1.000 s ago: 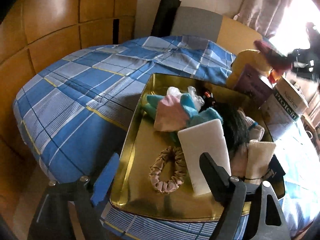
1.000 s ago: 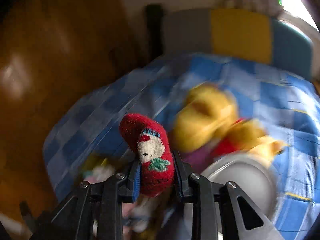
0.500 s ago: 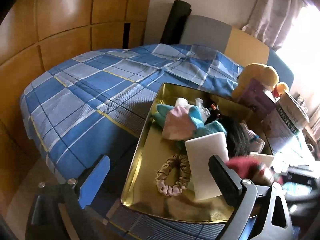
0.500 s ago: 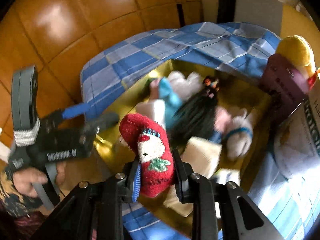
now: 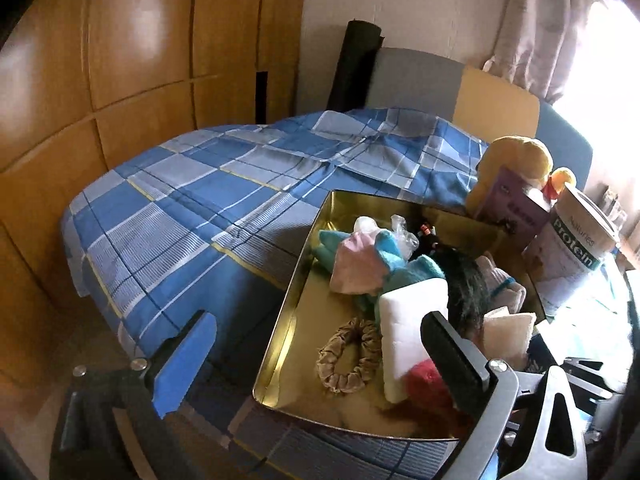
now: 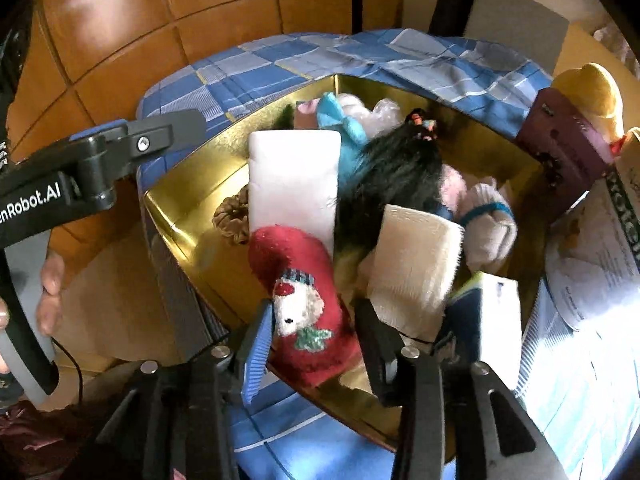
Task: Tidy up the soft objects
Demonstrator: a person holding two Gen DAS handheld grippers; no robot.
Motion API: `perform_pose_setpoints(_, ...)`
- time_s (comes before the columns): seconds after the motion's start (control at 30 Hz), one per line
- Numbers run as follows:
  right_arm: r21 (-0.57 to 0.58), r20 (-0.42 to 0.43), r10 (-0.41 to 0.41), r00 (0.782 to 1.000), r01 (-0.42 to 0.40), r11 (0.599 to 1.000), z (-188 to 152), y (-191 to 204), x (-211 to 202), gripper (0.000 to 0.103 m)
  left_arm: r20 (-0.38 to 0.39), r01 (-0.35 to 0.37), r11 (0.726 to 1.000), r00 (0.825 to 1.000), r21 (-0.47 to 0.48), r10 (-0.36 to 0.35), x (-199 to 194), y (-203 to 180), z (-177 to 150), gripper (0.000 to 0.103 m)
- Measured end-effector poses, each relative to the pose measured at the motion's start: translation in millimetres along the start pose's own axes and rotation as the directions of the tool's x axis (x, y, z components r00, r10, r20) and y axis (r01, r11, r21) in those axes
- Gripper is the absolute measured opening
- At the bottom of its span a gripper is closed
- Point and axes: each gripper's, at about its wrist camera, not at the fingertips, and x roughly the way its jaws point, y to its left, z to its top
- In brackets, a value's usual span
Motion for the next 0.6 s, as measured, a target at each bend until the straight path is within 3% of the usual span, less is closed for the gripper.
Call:
perform_pose_setpoints(0.23, 0.091, 0.120, -0.007, 0.993, -0.004, 0.996, -10.9, -6.0, -35.6, 0.046, 0.032, -0.027, 1.000, 0.999, 0.015, 0.027, -12.3, -6.3, -2.1, 0.103)
perform_pose_setpoints(0.4, 0.236, 0.219, -0.141, 0.965, 0.087, 0.968, -22.3, -17.8, -61.0, 0.046, 0.080, -0.037, 0.999, 0.996, 0.012, 0.036, -27.7, -14.0, -1.6, 0.103)
perform_pose_setpoints(0.6, 0.366, 0.230, -0.254, 0.939, 0.159, 0.917, -30.1, -35.8, -69.6, 0.046, 0.122, -0.048, 0.999, 0.991, 0.021, 0.046, -42.8, -26.1, -3.4, 0.103)
